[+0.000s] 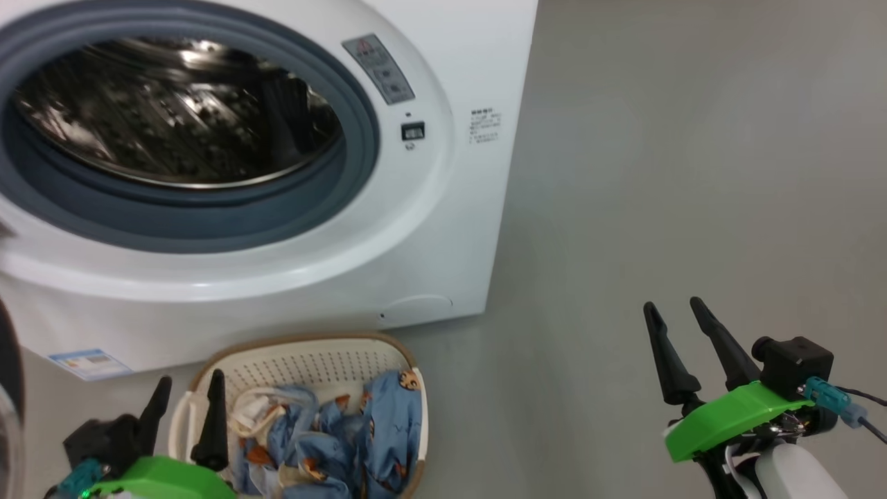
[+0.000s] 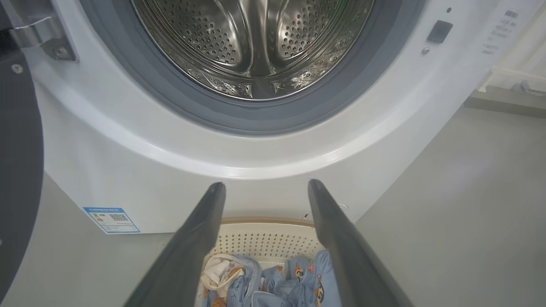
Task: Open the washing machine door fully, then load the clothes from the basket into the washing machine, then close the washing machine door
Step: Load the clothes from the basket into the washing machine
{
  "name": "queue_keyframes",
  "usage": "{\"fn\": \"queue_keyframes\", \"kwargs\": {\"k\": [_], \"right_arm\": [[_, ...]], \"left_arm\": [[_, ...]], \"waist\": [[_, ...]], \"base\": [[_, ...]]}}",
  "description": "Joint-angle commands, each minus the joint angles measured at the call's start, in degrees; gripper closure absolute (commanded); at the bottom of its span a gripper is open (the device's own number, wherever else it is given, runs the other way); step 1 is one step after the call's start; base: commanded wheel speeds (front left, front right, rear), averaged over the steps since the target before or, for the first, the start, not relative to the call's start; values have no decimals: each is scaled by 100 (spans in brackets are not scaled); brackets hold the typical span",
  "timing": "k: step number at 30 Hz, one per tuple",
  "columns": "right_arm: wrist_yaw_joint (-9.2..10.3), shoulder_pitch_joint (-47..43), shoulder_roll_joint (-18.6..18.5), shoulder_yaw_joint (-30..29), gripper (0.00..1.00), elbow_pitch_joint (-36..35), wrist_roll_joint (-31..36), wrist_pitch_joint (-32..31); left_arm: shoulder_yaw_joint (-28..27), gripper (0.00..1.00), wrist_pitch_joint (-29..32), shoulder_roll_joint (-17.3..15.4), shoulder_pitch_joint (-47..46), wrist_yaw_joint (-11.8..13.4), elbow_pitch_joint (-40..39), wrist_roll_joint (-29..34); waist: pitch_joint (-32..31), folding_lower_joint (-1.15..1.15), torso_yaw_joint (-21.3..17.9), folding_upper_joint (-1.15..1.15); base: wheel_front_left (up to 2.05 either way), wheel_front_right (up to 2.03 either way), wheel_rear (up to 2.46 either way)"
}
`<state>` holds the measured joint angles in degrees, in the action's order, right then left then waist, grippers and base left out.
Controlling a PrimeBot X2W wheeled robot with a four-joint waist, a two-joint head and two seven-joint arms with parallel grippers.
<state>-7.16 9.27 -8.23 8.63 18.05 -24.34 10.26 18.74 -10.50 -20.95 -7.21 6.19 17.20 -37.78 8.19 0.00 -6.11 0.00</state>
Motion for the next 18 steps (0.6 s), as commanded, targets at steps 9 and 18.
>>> {"fn": "queue_keyframes", "kwargs": {"k": [9, 18], "right_arm": [[-33, 497, 194, 24, 0, -99, 176, 239], [-33, 823, 373, 96, 0, -10, 220, 377]], "left_arm": [[16, 0, 220, -114, -1009, -415, 896, -95], [259, 0, 615, -129, -1747, -882, 2074, -98]], "waist": [[1075, 0, -286, 0], [1794, 0, -470, 0]], "base": [[0, 0, 0], [0, 0, 0]]}}
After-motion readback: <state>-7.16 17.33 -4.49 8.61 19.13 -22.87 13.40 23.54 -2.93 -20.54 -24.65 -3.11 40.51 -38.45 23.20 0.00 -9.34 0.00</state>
